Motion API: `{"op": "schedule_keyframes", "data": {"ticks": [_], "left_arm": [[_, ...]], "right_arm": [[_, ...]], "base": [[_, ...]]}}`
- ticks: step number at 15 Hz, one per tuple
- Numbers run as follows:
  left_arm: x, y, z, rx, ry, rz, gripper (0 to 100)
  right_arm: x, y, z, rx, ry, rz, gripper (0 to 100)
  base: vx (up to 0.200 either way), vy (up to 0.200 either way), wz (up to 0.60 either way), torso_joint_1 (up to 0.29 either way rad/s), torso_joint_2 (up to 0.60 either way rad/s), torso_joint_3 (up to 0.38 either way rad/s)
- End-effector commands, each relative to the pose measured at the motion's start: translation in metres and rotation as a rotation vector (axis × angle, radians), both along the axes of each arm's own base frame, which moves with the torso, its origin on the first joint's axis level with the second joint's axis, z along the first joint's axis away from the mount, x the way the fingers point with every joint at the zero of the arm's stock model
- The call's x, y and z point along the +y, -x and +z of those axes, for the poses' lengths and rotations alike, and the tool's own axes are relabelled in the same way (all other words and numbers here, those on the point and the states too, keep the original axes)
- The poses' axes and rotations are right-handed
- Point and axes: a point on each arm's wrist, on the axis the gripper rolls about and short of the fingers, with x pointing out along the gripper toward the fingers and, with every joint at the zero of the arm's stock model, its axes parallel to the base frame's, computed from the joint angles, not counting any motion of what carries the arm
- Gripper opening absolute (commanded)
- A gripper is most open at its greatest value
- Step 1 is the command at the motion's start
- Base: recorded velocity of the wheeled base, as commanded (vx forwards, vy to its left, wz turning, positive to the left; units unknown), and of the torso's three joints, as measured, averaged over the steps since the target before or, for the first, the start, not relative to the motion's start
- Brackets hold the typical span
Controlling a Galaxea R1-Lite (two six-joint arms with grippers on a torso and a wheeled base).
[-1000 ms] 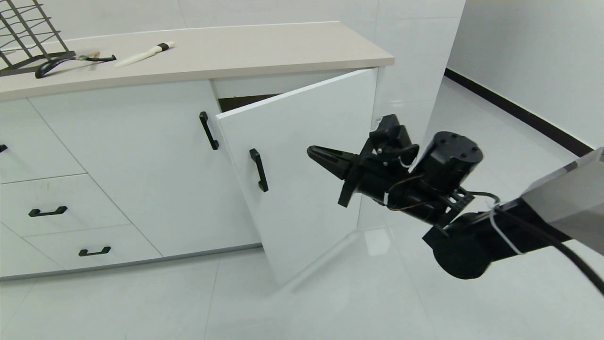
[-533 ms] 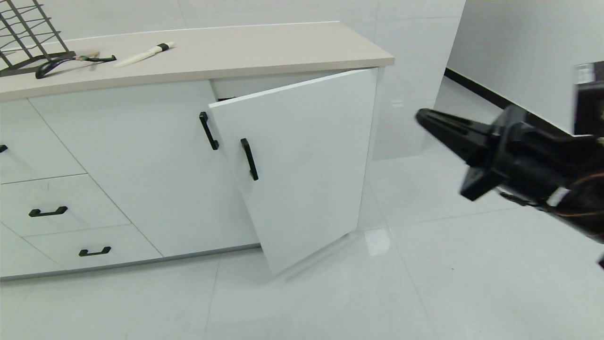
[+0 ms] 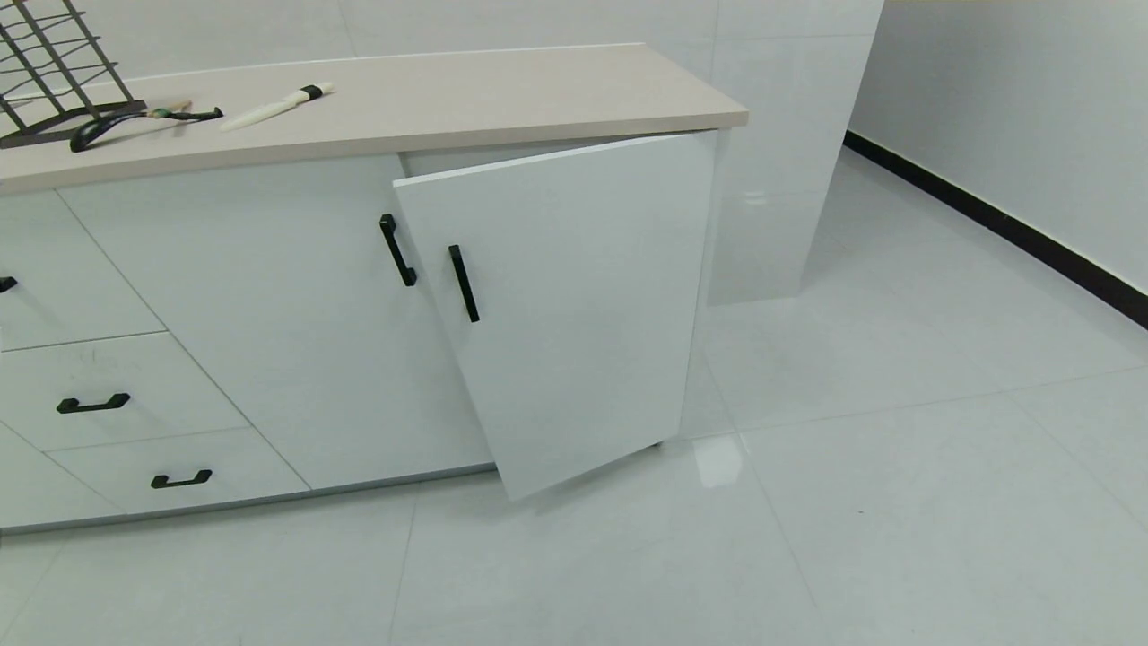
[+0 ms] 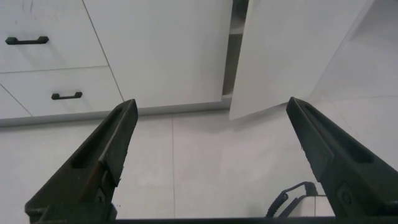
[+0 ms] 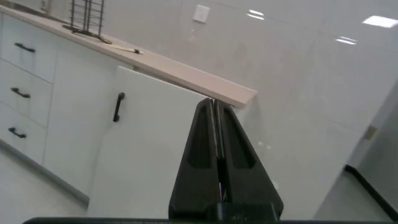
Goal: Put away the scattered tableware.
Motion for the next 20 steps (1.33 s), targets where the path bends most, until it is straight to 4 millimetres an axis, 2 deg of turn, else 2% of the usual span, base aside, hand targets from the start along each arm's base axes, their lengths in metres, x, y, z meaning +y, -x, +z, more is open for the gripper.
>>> {"op": "schedule_keyframes", "data": {"ticks": [1, 2, 3, 4, 6, 8, 9, 14, 20], "left_arm": [[0.0, 0.0, 0.0, -0.001, 0.008, 0.002, 100], [0.0, 0.0, 0.0, -0.001, 0.008, 0.0, 100], [0.0, 0.0, 0.0, -0.001, 0.008, 0.0, 100], [0.0, 0.0, 0.0, -0.001, 0.005, 0.0, 100], [0.0, 0.0, 0.0, -0.001, 0.008, 0.0, 100], [0.0, 0.0, 0.0, -0.002, 0.011, 0.002, 100], [0.0, 0.0, 0.0, -0.002, 0.01, 0.002, 100], [0.0, 0.0, 0.0, -0.001, 0.008, 0.002, 100], [0.0, 0.0, 0.0, -0.001, 0.007, 0.002, 100]], "right_arm": [[-0.002, 0.061, -0.051, -0.037, -0.008, -0.095, 0], [-0.002, 0.067, -0.06, -0.004, -0.01, -0.097, 0], [-0.002, 0.067, -0.06, -0.004, -0.01, -0.097, 0], [-0.002, 0.072, -0.086, 0.071, -0.007, -0.092, 0], [-0.003, 0.062, -0.105, 0.186, -0.043, -0.128, 0], [-0.01, 0.05, -0.135, 0.525, -0.207, -0.406, 0], [-0.013, 0.048, -0.151, 0.679, -0.23, -0.533, 0], [-0.013, 0.048, -0.151, 0.678, -0.247, -0.55, 0], [-0.013, 0.048, -0.151, 0.686, -0.277, -0.538, 0]], "base": [[0.0, 0.0, 0.0, 0.0, 0.0, 0.0], [0.0, 0.0, 0.0, 0.0, 0.0, 0.0], [0.0, 0.0, 0.0, 0.0, 0.0, 0.0], [0.0, 0.0, 0.0, 0.0, 0.0, 0.0], [0.0, 0.0, 0.0, 0.0, 0.0, 0.0], [0.0, 0.0, 0.0, 0.0, 0.0, 0.0], [0.0, 0.0, 0.0, 0.0, 0.0, 0.0], [0.0, 0.0, 0.0, 0.0, 0.0, 0.0], [0.0, 0.2, 0.0, 0.006, 0.0, 0.002]]}}
